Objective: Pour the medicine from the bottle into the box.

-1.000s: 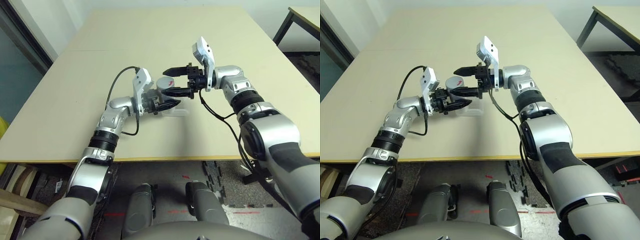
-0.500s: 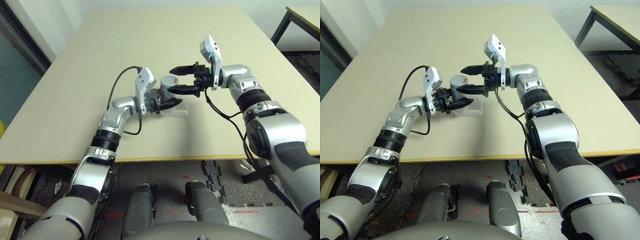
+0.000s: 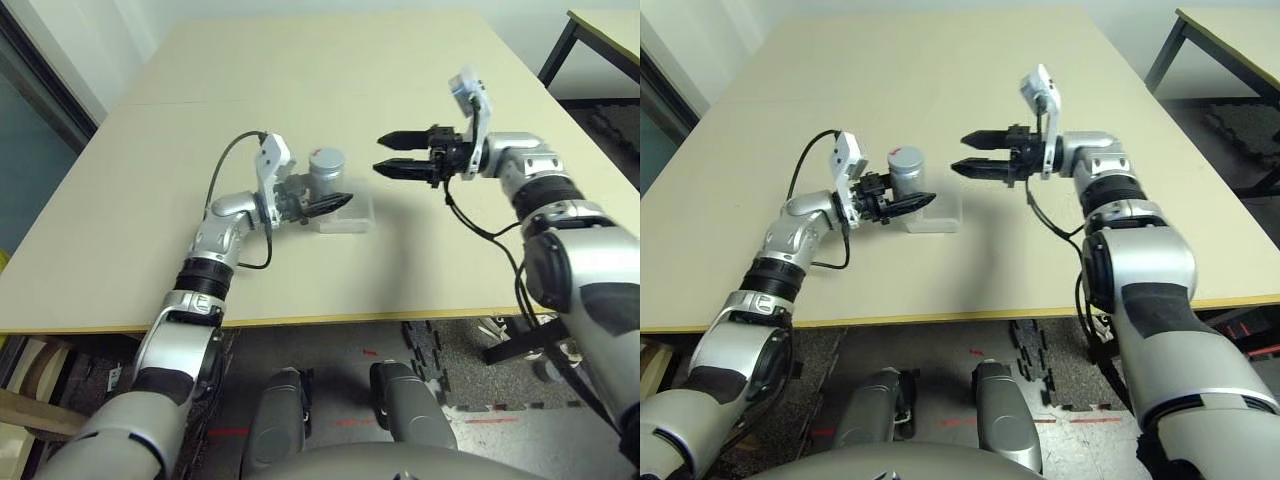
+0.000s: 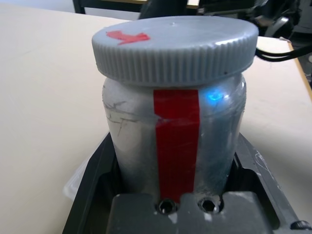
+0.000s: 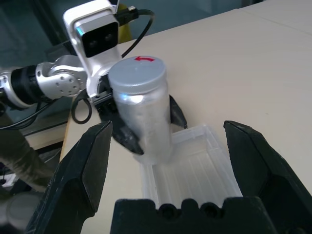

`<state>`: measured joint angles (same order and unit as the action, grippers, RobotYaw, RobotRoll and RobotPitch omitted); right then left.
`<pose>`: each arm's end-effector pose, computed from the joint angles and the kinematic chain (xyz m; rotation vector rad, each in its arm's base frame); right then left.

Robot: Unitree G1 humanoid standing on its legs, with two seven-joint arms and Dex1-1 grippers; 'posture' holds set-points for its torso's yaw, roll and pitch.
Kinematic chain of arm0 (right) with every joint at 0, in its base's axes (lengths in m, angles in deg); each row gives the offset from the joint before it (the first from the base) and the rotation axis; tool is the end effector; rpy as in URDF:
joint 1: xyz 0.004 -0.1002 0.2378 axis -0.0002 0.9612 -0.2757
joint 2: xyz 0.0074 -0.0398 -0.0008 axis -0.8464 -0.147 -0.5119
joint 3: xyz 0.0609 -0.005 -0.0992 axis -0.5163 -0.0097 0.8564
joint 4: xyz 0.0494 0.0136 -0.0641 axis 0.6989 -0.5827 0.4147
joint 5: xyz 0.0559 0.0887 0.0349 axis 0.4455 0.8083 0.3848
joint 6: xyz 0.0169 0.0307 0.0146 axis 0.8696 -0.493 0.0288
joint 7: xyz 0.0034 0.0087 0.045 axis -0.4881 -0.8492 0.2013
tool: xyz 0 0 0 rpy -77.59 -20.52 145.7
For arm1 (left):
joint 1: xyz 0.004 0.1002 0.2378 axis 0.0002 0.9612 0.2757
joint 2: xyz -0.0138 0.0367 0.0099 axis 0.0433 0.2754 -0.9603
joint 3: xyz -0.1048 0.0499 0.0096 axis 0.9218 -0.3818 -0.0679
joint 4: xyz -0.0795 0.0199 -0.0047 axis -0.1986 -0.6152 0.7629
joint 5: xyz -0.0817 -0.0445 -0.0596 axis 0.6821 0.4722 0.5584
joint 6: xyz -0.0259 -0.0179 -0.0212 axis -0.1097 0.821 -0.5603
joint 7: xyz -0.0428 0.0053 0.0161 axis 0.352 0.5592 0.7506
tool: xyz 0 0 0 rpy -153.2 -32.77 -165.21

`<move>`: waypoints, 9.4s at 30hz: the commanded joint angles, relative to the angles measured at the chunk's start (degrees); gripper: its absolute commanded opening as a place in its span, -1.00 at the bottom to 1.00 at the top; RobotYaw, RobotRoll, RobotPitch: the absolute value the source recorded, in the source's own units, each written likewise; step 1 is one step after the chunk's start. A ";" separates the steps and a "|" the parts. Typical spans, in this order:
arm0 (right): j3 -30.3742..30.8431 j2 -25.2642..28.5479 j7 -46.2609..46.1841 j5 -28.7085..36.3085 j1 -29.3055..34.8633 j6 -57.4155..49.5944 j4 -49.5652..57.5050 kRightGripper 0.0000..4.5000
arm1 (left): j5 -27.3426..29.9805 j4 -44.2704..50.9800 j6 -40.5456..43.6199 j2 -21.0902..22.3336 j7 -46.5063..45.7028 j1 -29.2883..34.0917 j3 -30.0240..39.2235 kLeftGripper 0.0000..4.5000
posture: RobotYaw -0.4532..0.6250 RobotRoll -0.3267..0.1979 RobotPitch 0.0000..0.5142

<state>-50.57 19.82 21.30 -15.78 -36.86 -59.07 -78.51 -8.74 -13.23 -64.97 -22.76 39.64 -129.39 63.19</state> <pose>0.3959 -0.2088 0.1789 0.0210 0.1313 1.4119 0.3506 0.1765 0.1105 0.0422 -0.0020 -1.1453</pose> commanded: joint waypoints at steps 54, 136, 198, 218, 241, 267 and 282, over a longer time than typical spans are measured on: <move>-1.08 -10.69 -3.77 0.83 -4.88 1.58 3.45 1.00 | 0.64 4.82 3.38 -1.90 0.24 -2.27 0.14 0.18 | -0.45 0.25 -0.67; -2.58 -5.88 -0.63 1.27 -3.75 -0.90 2.62 1.00 | 0.27 3.20 2.88 -1.88 0.09 -2.86 1.14 0.18 | -0.45 0.25 -0.69; -11.01 -8.89 -7.90 9.17 -5.88 -5.49 3.47 0.14 | 0.39 2.33 3.11 -1.97 -0.64 -2.93 1.61 0.18 | -0.44 0.25 -0.66; -10.17 -1.28 -31.41 4.49 -0.20 -2.03 3.90 0.14 | 0.41 1.45 2.84 -1.47 -1.81 -3.28 2.66 0.18 | -0.44 0.25 -0.61; -7.87 7.48 -48.65 0.07 13.52 -9.82 9.06 0.14 | 0.09 -0.76 1.75 -1.46 -2.43 -4.31 3.44 0.18 | -0.50 0.25 -0.54; -7.80 5.63 -52.29 0.25 19.54 -1.41 10.45 1.00 | -0.51 -3.33 -0.14 -1.23 -2.91 -5.62 3.45 0.18 | -0.50 0.25 -0.63; 1.59 9.68 -21.07 -0.28 20.00 1.63 25.20 1.00 | -3.40 -10.05 -2.74 2.36 -4.34 -10.68 3.50 0.18 | -0.51 0.25 -0.65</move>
<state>-50.96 28.81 -3.18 -15.06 -18.00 -58.40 -55.42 -10.92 -21.65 -66.95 -21.17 35.63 -139.14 66.72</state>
